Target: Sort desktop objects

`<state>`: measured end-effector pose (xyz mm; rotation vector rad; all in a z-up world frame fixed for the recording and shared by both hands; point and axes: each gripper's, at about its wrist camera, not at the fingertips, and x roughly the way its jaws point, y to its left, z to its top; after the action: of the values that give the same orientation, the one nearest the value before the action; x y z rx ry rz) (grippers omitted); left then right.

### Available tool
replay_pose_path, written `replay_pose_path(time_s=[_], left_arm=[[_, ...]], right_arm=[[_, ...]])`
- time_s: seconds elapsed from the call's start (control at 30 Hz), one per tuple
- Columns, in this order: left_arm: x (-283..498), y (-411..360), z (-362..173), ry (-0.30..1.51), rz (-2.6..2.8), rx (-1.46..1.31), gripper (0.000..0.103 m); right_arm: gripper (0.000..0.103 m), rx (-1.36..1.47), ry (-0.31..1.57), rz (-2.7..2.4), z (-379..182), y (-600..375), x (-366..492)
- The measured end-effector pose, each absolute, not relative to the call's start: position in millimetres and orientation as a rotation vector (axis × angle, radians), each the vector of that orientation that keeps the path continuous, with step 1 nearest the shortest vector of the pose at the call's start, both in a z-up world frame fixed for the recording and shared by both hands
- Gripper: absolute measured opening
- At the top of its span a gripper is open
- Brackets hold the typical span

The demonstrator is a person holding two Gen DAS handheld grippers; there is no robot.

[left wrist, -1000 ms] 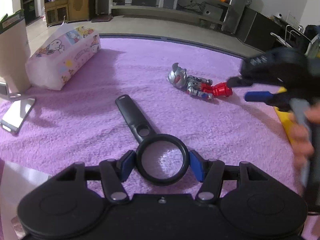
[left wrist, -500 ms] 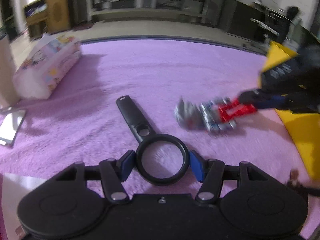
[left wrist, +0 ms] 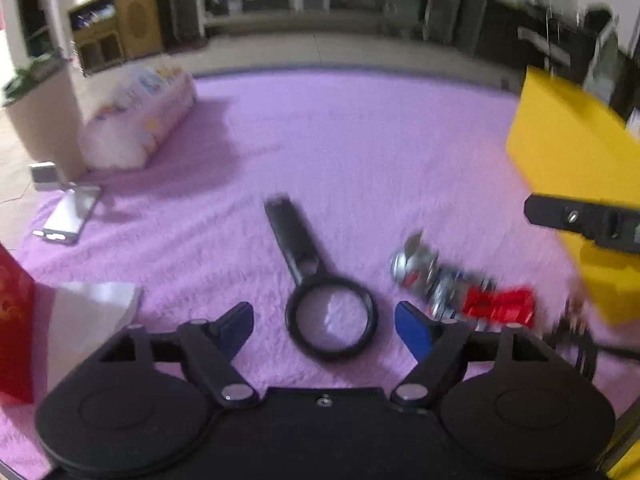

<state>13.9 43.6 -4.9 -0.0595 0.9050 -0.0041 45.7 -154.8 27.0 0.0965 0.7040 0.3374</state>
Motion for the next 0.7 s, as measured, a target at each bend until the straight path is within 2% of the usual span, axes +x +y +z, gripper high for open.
replay_pose_path(time_s=[0.17,0.3,0.43,0.6,0.7], left_arm=[[17.8,43.6,-3.9,0.829,0.004,-0.017,0.081],[23.4,48.5,-13.9,0.865,0.0,-0.031,0.082],[18.8,42.5,-20.7,0.869,-0.005,0.032,0.082],[20.9,40.4,-27.1,0.882,0.01,0.011,0.081],[23.9,35.1,-35.9,0.92,0.006,-0.004,0.079]], right_arm=[[0.055,0.092,0.658,0.377,32.6,-161.1,50.5],[0.064,0.058,0.676,0.366,36.6,-152.9,56.7],[0.064,0.12,0.688,0.353,29.4,-151.9,65.0],[0.064,0.065,0.682,0.36,19.8,-143.5,62.5],[0.064,0.087,0.697,0.375,19.6,-144.1,61.1]])
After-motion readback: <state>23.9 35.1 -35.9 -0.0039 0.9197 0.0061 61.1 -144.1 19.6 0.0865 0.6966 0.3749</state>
